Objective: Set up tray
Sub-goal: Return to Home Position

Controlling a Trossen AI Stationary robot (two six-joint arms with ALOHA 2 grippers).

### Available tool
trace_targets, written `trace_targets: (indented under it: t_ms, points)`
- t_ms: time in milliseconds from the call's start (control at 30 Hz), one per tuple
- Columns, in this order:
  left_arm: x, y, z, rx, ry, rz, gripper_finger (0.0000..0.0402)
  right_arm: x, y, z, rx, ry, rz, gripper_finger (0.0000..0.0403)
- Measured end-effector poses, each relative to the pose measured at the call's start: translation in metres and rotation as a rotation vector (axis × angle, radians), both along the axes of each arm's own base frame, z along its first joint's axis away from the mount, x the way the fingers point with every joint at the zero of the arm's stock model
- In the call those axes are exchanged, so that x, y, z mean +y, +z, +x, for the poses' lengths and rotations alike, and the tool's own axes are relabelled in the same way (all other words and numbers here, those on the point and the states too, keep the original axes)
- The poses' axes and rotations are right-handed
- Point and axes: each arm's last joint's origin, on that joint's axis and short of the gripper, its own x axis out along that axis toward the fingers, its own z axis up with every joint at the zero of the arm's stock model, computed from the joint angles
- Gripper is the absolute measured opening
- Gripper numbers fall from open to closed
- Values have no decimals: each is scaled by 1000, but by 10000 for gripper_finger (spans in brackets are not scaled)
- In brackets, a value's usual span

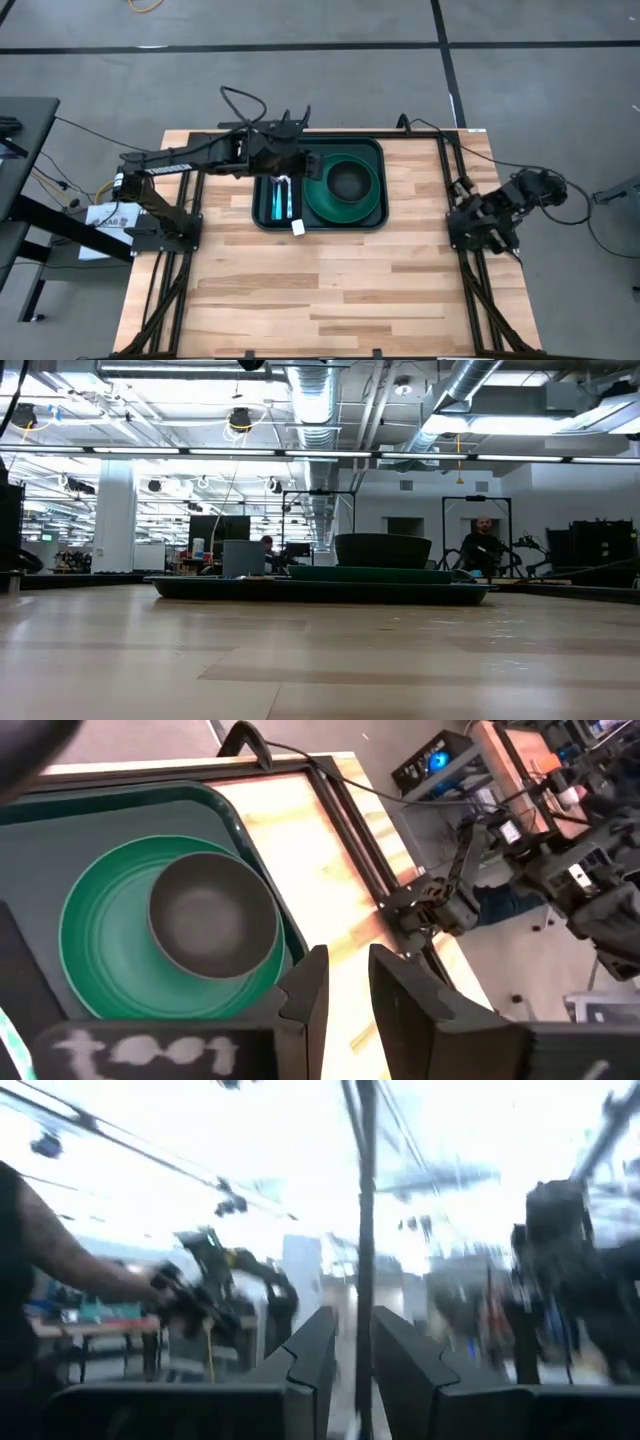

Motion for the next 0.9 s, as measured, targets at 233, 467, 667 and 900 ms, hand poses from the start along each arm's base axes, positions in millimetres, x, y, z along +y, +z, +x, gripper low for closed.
trace_targets:
  t_ms: [233, 467, 667, 900]
  points:
    - [-12, 0, 1, -22, 3, -33, 61, 5, -19, 11, -47, 16, -36, 64]
    - [-23, 1, 1, -42, 32, -33, 61, 7, -50, 22, 3, -3, -57, 64]
    - [-29, 2, 1, -56, 67, -33, 61, 3, -78, 33, 82, -73, -38, 64]
    - [-29, 2, 1, -58, 71, -36, 61, -10, -96, 42, 291, -239, -24, 64]
